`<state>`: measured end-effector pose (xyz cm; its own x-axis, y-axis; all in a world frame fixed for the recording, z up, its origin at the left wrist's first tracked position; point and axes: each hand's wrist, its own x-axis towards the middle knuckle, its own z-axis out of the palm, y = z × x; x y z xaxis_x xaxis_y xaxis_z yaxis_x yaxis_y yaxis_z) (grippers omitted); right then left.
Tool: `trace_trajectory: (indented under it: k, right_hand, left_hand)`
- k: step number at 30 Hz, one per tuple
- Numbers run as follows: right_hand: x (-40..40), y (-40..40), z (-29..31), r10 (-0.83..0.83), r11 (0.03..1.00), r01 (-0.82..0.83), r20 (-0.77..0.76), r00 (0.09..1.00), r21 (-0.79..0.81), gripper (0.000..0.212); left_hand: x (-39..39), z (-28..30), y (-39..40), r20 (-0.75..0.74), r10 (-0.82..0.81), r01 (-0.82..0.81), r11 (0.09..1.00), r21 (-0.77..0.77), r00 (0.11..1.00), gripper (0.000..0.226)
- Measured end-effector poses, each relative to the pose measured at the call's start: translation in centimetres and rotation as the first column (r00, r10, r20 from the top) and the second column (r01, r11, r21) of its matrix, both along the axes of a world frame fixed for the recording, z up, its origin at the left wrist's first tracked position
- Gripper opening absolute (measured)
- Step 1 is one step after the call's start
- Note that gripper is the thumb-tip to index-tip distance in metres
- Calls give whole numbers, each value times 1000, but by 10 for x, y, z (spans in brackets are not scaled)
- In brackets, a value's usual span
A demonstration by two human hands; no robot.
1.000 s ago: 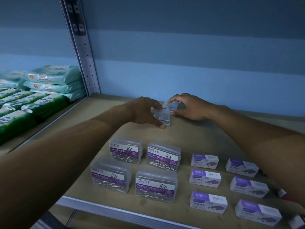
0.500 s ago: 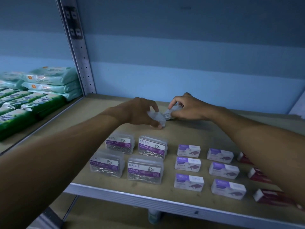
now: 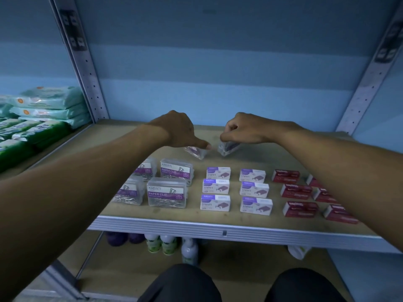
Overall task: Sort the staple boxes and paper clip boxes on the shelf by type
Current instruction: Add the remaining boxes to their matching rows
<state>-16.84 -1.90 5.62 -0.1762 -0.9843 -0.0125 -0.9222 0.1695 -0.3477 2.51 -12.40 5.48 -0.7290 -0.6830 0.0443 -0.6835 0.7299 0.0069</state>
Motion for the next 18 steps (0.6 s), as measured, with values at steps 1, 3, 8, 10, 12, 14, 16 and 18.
trace_trajectory:
  k: [1,3,8,10,12,14,16,18]
  right_hand:
    - [-1,4,0,-4,1000,4,-10,1000,8,48]
    - [-4,10,-2,-10,1000,11,-24,1000,28,42]
    - [-12,21,-10,-18,999,19,-13,1000,43,25]
    - [-13,21,-15,-28,999,28,-8,1000,40,26]
    - [-15,20,-16,-27,999,28,-20,999,45,31]
    - [-18,22,-13,-20,997,19,6,1000,77,40]
    - [-24,26,-6,-15,991,10,40,999,131,49]
    - [-32,30,-1,-5,983,-6,60,998,182,55]
  left_hand:
    - [-2,0,1,19,15,-15,1000,0,1000,90]
    - [-6,-2,3,51,39,-40,999,11,998,89]
    - [-12,-9,4,79,69,-68,998,-10,995,74]
    - [-14,-10,5,78,74,-72,997,-26,994,73]
    - [-14,-11,6,88,76,-74,997,-26,993,74]
    - [-15,-10,6,97,83,-83,997,0,992,77]
    - [-13,-5,7,97,86,-90,995,41,992,85]
    - [-8,2,3,96,30,-37,997,75,995,89]
